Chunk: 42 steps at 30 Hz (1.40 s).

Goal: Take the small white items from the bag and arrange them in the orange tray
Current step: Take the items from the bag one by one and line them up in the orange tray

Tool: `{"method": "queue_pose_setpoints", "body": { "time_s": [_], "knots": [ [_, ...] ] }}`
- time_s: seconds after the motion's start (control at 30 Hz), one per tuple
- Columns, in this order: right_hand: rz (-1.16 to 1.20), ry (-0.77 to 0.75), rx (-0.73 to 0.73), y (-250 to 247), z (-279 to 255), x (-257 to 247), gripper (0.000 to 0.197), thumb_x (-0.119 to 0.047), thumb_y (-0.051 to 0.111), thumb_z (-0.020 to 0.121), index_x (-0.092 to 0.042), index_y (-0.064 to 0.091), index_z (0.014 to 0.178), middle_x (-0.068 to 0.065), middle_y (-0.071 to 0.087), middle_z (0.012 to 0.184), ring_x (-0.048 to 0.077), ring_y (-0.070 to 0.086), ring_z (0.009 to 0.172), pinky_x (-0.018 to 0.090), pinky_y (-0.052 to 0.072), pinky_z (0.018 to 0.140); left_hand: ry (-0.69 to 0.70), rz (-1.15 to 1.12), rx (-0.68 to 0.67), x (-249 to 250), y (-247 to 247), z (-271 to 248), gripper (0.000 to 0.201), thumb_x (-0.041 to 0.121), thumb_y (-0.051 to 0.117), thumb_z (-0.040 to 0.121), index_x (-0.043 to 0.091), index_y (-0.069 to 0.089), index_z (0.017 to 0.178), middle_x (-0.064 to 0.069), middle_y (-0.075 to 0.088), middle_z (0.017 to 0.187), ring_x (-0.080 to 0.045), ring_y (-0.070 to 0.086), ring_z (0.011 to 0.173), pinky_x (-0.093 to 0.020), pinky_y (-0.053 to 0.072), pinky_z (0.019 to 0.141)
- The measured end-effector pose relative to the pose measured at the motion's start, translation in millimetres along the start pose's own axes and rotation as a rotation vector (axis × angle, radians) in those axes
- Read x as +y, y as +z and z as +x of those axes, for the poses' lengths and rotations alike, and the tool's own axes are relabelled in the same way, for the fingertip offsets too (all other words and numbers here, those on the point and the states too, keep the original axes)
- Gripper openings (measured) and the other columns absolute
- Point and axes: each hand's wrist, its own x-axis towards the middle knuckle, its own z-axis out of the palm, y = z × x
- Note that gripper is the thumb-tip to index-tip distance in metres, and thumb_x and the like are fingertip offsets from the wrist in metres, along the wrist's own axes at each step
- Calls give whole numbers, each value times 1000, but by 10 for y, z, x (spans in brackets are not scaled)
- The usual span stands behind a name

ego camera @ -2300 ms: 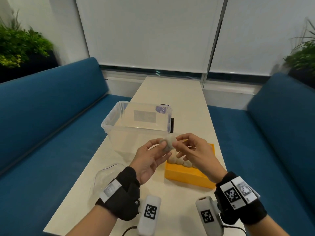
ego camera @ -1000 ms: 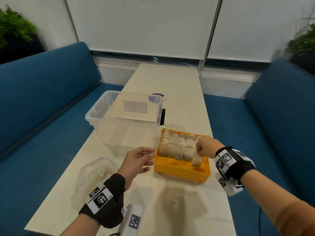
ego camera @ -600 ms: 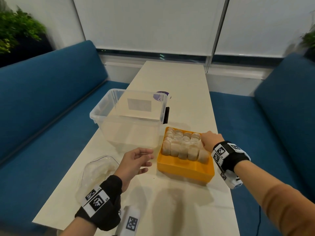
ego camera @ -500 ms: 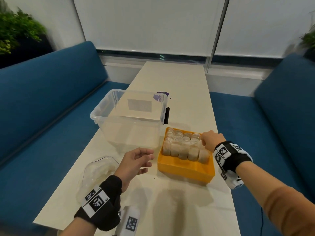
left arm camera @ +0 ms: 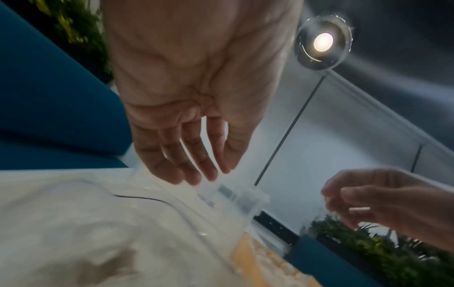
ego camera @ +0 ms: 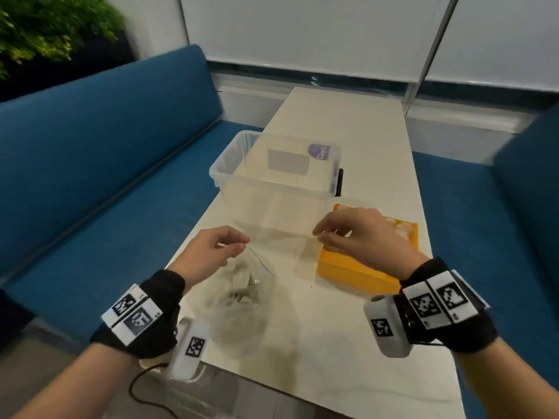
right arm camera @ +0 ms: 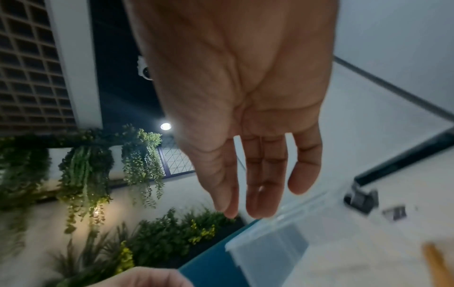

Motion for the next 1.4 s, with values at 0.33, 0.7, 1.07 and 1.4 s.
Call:
{"method": "queue_pose_setpoints", "body": {
  "time_s": [0.33,0.7,1.07,1.4],
  "knots": [
    [32,340,-161,1632,142,-295,24,-31,58,89,-33,65,112,12,29,140,33,34,131,39,34,107,-113,371,213,-923,-124,-199,11,21,68,86,31,71,91,-5,41,131,-24,40,125,-32,32,102],
    [161,466,-121,2091,60,-315,68,-19,65,83,-18,32,142,10,52,132,32,48,120,29,38,87,-175,-11,-87,-1109,46,-241,79,-4,63,73,42,40,133,-12,45,121,-31,60,92,-28,55,67],
    [186,577,3,2361,64,-237,70,-14,64,82,-22,31,144,12,53,128,29,49,119,26,37,89,300,786,134,-938,388,-158,26,32,51,94,18,57,115,-3,55,116,-22,53,105,-33,39,91],
    [182,585,-9,2279,46,-305,67,-19,59,89,-13,26,146,12,44,143,28,41,130,28,31,104,225,924,28,-919,510,-8,26,46,47,94,26,56,108,5,62,110,-21,51,103,-38,27,86]
  ]
}}
